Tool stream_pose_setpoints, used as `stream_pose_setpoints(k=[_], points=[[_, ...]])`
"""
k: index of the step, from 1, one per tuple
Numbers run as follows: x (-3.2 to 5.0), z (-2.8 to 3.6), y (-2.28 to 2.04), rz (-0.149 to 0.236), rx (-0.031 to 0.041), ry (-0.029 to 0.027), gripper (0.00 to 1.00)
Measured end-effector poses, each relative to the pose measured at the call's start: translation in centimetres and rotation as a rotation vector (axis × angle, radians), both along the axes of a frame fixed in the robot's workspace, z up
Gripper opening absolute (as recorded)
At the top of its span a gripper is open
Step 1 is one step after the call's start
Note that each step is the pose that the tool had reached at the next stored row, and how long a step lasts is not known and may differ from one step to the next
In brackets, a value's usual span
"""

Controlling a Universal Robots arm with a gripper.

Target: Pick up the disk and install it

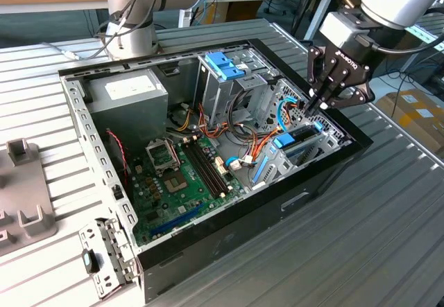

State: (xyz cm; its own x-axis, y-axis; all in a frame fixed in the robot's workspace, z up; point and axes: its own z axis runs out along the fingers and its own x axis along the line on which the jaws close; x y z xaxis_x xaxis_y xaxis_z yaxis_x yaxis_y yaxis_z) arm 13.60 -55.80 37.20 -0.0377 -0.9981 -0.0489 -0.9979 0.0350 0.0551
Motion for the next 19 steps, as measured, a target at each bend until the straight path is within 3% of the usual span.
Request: stream_pose_setpoints(k=[19], points=[[-0.39, -0.05, -0.38, -0.004, 0.0001, 0.0001, 0.18]])
